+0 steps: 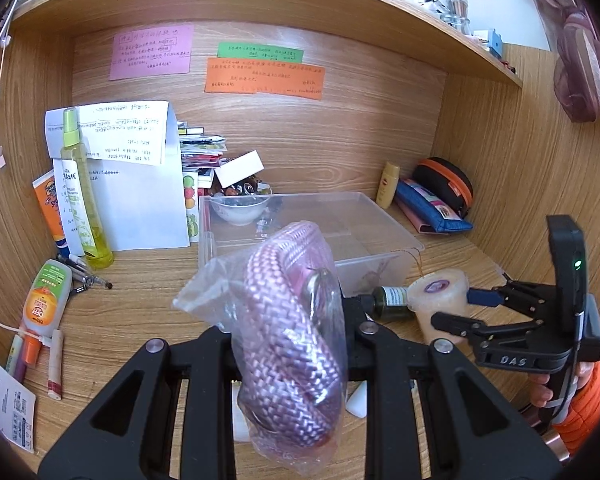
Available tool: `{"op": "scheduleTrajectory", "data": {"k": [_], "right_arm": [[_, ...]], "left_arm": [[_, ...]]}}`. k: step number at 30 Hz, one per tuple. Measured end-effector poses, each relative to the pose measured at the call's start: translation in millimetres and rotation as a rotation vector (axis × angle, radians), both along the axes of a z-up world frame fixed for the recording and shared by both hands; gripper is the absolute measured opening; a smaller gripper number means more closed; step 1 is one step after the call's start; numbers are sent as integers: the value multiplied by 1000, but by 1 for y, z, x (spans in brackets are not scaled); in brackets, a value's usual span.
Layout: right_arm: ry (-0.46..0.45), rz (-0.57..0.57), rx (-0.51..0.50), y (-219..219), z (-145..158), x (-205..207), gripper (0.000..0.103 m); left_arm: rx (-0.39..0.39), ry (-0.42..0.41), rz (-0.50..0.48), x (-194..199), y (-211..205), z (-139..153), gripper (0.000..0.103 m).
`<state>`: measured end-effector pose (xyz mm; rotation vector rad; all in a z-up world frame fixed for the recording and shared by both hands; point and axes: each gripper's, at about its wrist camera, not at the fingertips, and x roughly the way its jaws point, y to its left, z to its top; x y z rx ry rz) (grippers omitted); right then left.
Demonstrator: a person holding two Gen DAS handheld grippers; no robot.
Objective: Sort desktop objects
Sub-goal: 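Lift the pink rope with the left tool while the right tool grasps the cream tub, then carry the pink rope and cream tub over the clear box with both tools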
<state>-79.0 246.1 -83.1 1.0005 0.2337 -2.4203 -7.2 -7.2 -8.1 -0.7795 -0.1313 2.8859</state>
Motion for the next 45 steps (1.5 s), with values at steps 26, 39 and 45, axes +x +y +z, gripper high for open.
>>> {"op": "scheduleTrajectory", "data": {"k": [26, 39, 45], "right_arm": [[19, 44, 23, -14, -7, -15, 55], [122, 61, -82, -13, 60, -32, 55], [116, 53, -119, -25, 71, -64, 55]], "left_arm": [[52, 23, 14, -17, -20, 8, 24], [53, 54, 42, -48, -31, 30, 23], [31, 54, 51, -72, -33, 33, 23]]}}
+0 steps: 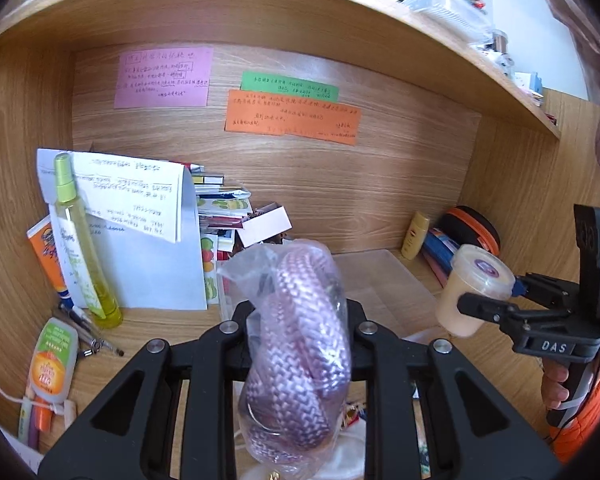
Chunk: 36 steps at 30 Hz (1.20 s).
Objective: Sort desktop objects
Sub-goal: 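Carry the pink rope and cream tub over the clear box with both tools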
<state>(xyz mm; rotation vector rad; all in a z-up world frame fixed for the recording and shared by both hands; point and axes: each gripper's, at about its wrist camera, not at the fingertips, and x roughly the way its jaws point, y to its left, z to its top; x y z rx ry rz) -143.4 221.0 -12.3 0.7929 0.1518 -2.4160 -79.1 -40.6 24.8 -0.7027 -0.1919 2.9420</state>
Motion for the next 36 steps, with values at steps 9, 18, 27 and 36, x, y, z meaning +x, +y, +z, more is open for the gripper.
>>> {"op": "scheduleTrajectory", "data": {"k": [9, 18, 27, 36], "right_arm": [[-59, 5, 3, -32, -11, -49, 55], [-148, 13, 37, -45, -51, -73, 55], [-188, 13, 72, -51, -67, -77, 56], [-168, 16, 117, -60, -72, -72, 56]], "left_arm": [[-8, -59, 29, -48, -1, -21, 23], [-31, -135, 1, -74, -1, -52, 23], [-60, -206, -16, -83, 4, -71, 23], [-71, -224, -13, -83, 5, -74, 23]]}}
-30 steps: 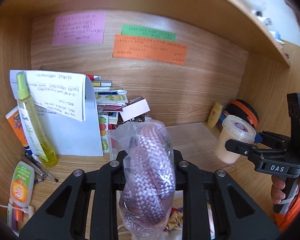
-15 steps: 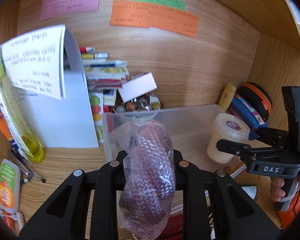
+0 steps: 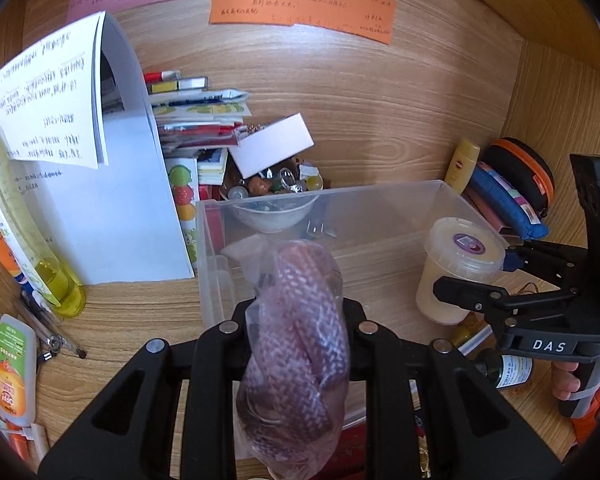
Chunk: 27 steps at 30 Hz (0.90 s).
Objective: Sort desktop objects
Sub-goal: 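Carry the pink rope and cream tub over the clear box with both tools, then release the pink rope with the left tool while the right tool releases the tub into the box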
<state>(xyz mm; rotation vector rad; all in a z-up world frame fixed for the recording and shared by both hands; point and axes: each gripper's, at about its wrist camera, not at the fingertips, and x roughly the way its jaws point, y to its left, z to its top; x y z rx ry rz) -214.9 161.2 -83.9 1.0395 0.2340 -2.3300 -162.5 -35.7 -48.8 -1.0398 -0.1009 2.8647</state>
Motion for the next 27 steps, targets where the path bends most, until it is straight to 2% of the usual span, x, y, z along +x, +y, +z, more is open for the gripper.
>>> {"op": "scheduleTrajectory", "data": {"k": [11, 19, 23, 27], "right_arm": [[7, 1, 20, -3, -2, 0, 58], [40, 36, 30, -9, 0, 12, 58], [35, 32, 26, -8, 0, 11, 58], [27, 23, 26, -6, 1, 12, 58]], "left_arm": [[9, -27, -4, 0, 0, -3, 24], [12, -1, -4, 4, -1, 3, 45], [11, 28, 2, 8, -1, 8, 62], [9, 58, 19, 12, -2, 13, 70]]}}
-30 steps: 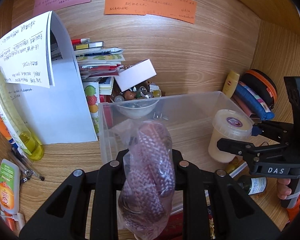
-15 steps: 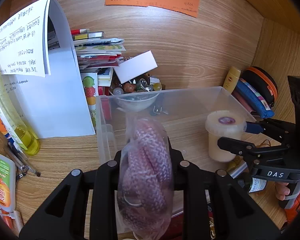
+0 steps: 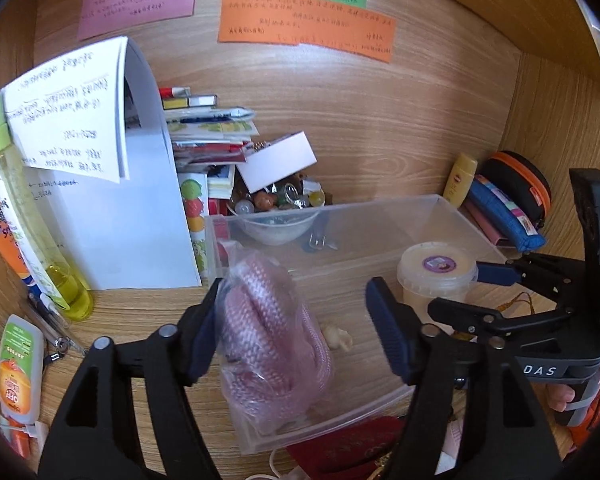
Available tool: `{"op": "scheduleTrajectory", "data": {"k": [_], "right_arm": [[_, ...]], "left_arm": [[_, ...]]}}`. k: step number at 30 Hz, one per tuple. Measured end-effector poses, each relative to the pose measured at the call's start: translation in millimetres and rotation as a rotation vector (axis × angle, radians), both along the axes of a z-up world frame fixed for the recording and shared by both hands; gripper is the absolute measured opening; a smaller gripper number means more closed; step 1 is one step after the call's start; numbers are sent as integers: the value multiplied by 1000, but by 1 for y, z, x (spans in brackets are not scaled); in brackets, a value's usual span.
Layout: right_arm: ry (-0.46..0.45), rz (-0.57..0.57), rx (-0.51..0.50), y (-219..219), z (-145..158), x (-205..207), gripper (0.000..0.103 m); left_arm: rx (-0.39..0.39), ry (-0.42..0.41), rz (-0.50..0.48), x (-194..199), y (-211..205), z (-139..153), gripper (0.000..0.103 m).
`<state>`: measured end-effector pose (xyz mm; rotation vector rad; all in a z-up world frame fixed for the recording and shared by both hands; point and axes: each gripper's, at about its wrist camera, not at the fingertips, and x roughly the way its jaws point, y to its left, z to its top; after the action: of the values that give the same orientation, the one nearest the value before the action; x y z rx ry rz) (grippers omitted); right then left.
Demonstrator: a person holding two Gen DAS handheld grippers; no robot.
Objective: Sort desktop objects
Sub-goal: 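Release the pink rope with the left tool while the right tool releases the tub into the box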
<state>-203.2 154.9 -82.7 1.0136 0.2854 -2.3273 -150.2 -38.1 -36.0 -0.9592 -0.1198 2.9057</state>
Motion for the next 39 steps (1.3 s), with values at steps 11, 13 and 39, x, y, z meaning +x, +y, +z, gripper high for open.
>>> {"op": "scheduleTrajectory", "data": {"k": [11, 13, 39], "right_arm": [[34, -7, 30, 2, 9, 10, 83], [30, 12, 12, 6, 16, 16, 83], [225, -112, 86, 59, 27, 77, 85]], "left_arm": [[9, 94, 7, 16, -3, 17, 83], [13, 98, 2, 17, -3, 18, 84], [-29, 19, 92, 94, -18, 14, 96]]}}
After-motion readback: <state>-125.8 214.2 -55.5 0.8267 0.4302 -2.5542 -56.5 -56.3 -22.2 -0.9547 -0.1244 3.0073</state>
